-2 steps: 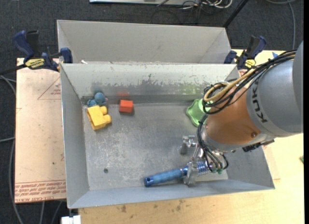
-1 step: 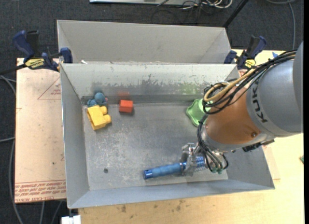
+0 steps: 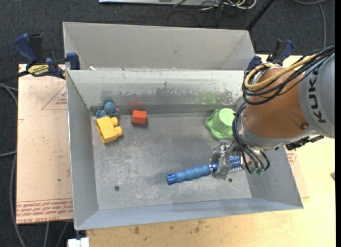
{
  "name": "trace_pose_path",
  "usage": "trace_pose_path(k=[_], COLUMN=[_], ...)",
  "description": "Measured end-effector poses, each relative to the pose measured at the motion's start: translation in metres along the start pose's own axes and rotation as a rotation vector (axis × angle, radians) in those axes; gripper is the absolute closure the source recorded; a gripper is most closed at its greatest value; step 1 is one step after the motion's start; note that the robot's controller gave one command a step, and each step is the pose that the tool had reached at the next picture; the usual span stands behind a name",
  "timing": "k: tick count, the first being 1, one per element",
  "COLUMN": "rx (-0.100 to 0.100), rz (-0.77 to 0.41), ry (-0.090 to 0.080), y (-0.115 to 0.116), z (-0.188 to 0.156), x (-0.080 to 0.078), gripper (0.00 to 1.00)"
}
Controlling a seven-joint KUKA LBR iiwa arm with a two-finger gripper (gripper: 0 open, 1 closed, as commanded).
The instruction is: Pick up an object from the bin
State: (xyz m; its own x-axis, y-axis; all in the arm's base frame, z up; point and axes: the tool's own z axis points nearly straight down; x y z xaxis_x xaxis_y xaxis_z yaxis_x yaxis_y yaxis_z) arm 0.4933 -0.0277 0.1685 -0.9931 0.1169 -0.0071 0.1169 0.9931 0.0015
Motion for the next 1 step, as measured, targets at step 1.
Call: trace_pose_path(k=[1], rx=[0.000], rz=[-0.002], ry=[0.004], y=[0.0006], z=[-0.0157], x=[-0.0008], gripper=[1.00])
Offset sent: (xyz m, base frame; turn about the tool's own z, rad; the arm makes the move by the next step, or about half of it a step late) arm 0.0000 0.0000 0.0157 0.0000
